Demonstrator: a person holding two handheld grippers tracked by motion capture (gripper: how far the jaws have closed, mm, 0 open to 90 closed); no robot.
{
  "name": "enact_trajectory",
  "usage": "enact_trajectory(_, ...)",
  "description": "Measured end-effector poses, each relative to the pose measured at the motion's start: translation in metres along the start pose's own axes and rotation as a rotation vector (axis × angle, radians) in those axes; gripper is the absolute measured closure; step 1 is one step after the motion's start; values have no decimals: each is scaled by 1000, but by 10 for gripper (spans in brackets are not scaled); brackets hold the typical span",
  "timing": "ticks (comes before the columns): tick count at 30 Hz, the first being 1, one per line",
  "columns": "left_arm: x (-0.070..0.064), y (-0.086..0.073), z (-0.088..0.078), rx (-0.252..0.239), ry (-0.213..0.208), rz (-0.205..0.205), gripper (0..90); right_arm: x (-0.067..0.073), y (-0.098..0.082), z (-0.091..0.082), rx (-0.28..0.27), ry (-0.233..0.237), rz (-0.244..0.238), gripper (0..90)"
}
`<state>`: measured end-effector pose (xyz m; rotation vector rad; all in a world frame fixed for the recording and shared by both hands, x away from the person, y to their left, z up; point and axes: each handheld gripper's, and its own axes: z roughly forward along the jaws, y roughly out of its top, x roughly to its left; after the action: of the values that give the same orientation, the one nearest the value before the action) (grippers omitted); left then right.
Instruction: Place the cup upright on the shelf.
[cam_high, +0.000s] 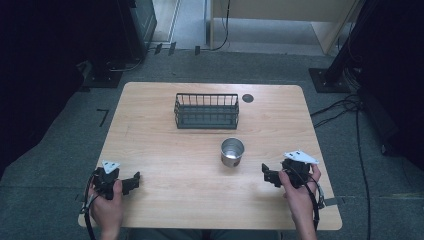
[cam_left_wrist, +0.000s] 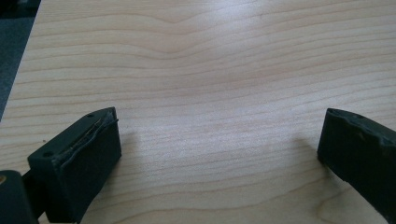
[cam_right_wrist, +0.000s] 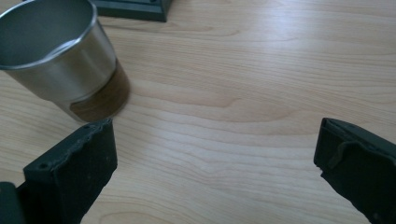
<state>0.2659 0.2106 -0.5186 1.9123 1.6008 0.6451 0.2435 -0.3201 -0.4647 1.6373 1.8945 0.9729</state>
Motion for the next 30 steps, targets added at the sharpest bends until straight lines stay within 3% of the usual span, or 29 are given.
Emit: enact_trajectory(30,0,0,0,0,0,0,0,62,18,22,24,144,-102,0)
